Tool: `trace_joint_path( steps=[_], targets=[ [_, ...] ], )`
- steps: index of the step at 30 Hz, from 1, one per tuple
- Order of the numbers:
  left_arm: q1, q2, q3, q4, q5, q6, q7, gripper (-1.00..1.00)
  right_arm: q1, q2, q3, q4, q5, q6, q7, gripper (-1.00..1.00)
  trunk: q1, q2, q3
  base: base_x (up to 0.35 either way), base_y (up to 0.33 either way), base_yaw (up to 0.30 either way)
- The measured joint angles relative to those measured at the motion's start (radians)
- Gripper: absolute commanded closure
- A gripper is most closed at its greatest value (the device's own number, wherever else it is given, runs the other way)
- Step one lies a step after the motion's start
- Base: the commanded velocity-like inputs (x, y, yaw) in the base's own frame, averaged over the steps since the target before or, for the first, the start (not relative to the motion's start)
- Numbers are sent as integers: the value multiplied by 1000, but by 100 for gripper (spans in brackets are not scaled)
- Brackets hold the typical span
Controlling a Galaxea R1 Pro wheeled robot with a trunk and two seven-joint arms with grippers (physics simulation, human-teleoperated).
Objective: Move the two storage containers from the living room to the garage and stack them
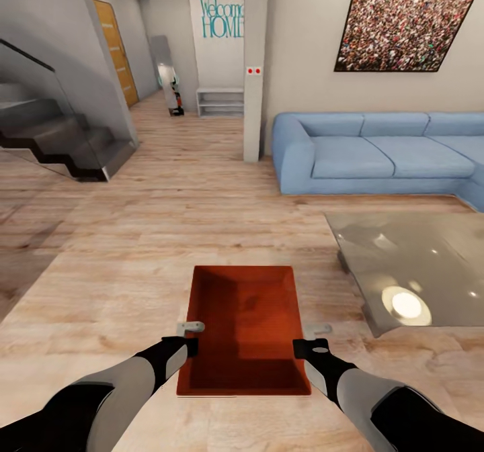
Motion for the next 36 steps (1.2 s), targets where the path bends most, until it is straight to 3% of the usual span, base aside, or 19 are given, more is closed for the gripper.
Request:
trace_joint_path(
  steps=[36],
  targets=[
    [0, 0, 7, 0, -8, 1, 0, 100, 0, -4, -1, 0, 1, -1, 0, 100, 0, 0, 0, 322, 0, 1]
  ],
)
